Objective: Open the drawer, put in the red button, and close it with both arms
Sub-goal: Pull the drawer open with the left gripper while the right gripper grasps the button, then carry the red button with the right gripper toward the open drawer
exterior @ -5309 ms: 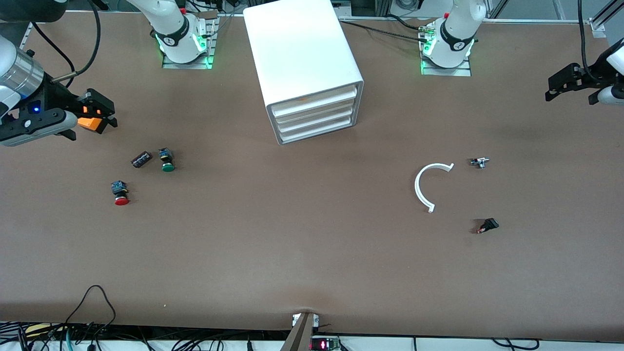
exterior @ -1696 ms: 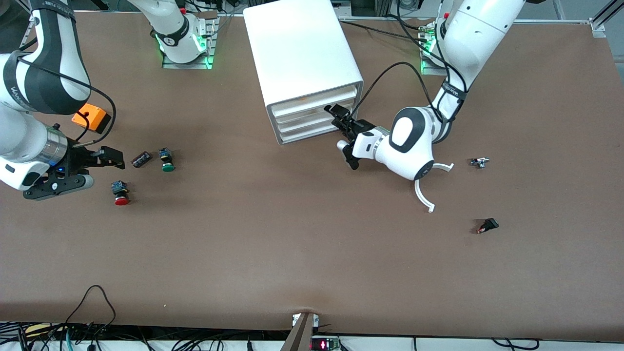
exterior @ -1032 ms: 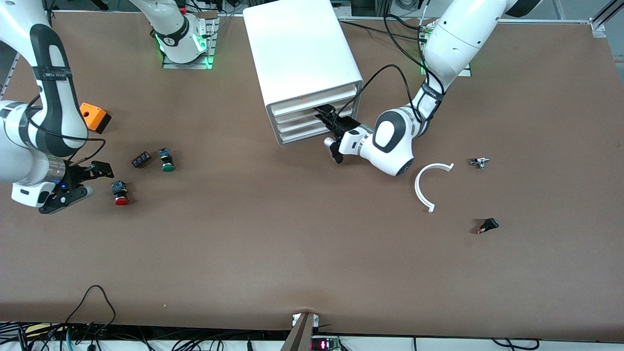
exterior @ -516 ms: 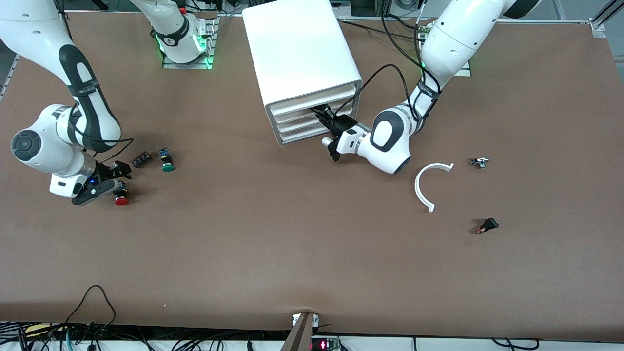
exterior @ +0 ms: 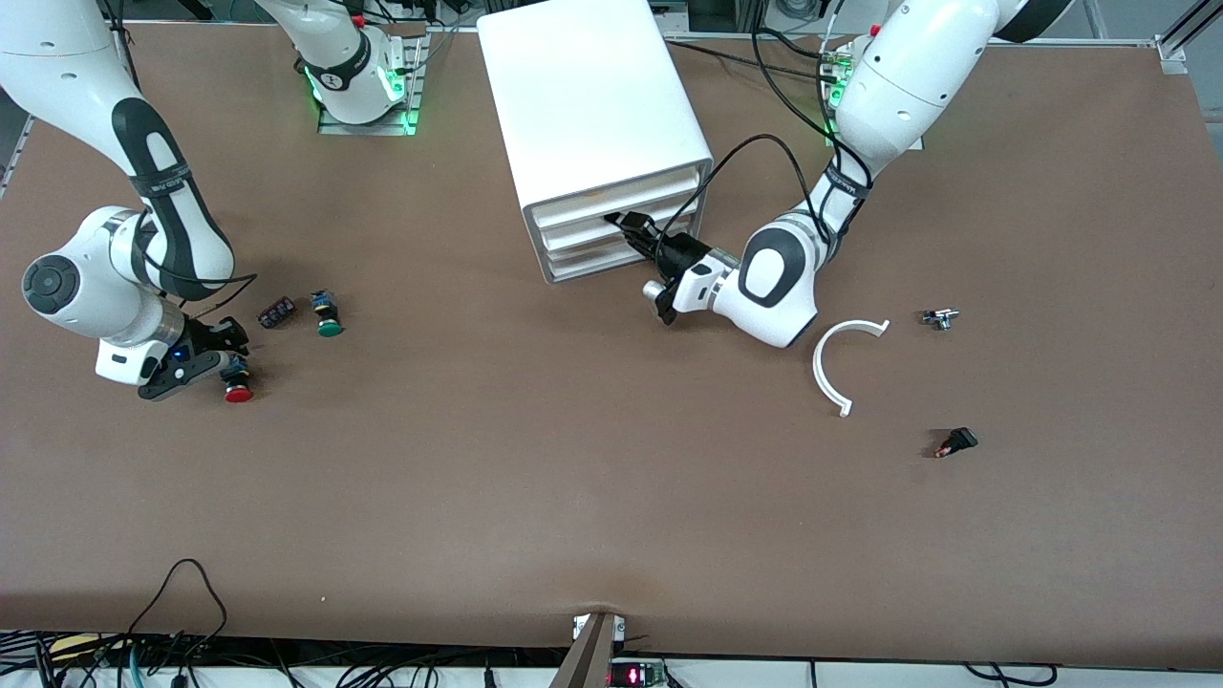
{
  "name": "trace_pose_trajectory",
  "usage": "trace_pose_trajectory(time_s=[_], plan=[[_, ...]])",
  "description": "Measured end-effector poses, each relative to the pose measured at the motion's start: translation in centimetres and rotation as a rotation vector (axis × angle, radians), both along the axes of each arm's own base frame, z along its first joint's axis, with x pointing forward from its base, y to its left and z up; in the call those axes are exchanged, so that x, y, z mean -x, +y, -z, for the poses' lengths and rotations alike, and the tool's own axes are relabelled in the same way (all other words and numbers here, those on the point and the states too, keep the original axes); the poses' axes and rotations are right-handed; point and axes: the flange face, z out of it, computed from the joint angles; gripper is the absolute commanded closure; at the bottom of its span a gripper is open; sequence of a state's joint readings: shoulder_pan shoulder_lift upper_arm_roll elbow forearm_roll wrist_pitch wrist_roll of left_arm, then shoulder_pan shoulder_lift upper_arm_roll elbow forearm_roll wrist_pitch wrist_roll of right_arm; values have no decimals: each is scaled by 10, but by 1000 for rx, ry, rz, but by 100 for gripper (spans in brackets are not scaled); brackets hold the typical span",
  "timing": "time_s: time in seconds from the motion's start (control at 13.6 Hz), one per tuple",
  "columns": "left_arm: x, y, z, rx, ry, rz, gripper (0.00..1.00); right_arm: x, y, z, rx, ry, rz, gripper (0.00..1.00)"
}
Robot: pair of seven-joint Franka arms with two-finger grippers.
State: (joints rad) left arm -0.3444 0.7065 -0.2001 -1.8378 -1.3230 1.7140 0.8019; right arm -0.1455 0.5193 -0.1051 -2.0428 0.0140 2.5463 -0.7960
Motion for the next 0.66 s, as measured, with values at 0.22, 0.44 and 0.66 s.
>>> trace_pose_trajectory(time_s=[0.22,0.44,0.66], plan=[[-5,6,2,7,15,-30,91,0,0,0,-3,-1,5,74],[-13,15,6,14,31,-81,90,-6,4,-9,-16,4,5,74],[-27,29,6,10,28,-150,90,-28,24,-58,-78,43,3,74]])
